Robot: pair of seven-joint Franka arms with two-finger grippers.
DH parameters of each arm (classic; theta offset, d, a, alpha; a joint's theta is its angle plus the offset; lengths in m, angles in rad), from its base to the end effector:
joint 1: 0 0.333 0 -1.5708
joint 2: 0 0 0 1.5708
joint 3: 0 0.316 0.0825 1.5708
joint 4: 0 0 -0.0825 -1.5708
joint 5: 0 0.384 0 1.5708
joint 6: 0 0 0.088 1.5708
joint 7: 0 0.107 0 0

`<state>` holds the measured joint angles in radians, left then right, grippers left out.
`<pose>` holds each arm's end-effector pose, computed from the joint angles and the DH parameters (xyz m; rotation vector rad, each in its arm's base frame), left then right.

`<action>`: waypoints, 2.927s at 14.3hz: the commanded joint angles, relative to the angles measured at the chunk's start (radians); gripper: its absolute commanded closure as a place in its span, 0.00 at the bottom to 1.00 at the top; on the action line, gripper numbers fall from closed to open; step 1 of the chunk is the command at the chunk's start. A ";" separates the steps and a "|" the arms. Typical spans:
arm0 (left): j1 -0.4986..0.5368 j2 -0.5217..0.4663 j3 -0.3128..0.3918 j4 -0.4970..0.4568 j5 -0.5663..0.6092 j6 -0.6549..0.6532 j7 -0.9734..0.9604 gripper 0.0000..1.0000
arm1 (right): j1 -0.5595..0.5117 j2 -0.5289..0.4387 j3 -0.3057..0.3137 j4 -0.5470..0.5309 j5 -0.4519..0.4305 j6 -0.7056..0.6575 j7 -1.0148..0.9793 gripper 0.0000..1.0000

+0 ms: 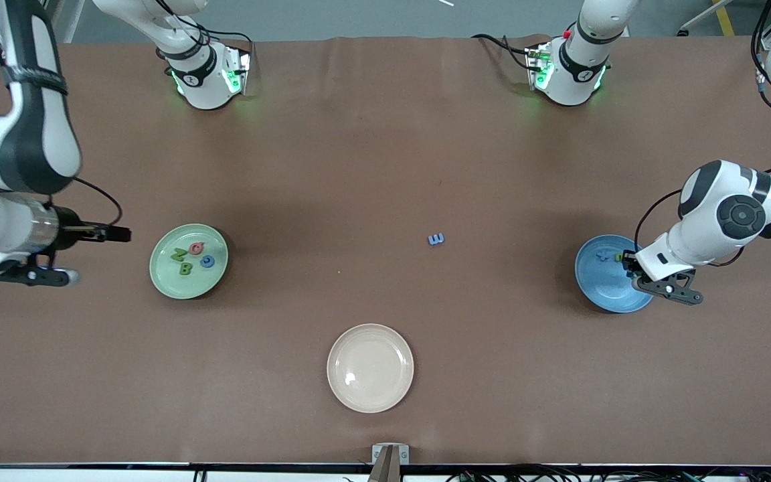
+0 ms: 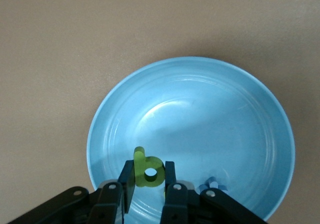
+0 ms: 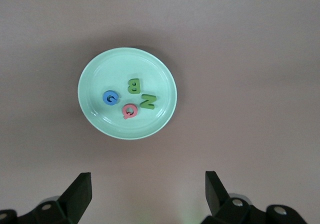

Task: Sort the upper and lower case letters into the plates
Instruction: 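Open the left gripper over the blue plate while the right gripper withdraws, then reach the left gripper over the blue m and lower toward it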

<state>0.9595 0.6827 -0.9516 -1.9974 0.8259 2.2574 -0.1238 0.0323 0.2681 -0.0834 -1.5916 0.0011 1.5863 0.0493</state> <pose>0.5943 0.0418 0.2332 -3.0319 0.5207 0.0150 0.6100 -0.0265 0.4593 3.0878 -0.1555 -0.4239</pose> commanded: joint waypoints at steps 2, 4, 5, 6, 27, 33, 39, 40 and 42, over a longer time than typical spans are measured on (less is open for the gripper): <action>-0.015 0.023 0.037 0.008 0.024 0.027 -0.004 0.98 | -0.031 0.014 0.016 0.104 -0.013 -0.062 -0.003 0.00; -0.042 0.031 0.074 0.009 0.024 0.046 -0.004 0.97 | -0.035 0.014 0.016 0.111 -0.006 -0.060 0.003 0.00; -0.048 0.032 0.091 0.008 0.024 0.062 -0.004 0.97 | -0.035 0.016 0.016 0.131 -0.003 -0.062 0.001 0.00; -0.057 0.035 0.097 0.008 0.024 0.065 -0.004 0.97 | -0.031 0.017 0.016 0.162 -0.007 -0.068 0.003 0.00; -0.059 -0.032 -0.199 0.069 -0.157 -0.202 -0.334 0.00 | -0.054 -0.262 0.019 -0.076 0.017 -0.012 -0.012 0.00; -0.244 -0.014 -0.257 0.069 -0.185 -0.229 -0.837 0.00 | -0.048 -0.361 0.024 -0.139 0.010 -0.029 -0.012 0.00; -0.749 0.029 0.009 0.225 -0.188 -0.219 -1.171 0.00 | -0.045 -0.403 0.025 -0.151 0.010 -0.039 -0.012 0.00; -0.827 0.046 0.063 0.262 -0.189 -0.217 -1.188 0.00 | -0.040 -0.408 0.025 -0.156 0.010 -0.037 -0.012 0.00; -0.927 0.067 0.131 0.302 -0.215 -0.207 -1.231 0.00 | -0.037 -0.409 0.025 -0.157 0.010 -0.037 -0.012 0.00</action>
<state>0.0989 0.7136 -0.8727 -1.7596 0.6417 2.0492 -1.3370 -0.0069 -0.1041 -0.0616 -1.7075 0.0103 1.5413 0.0462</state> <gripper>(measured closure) 0.000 0.000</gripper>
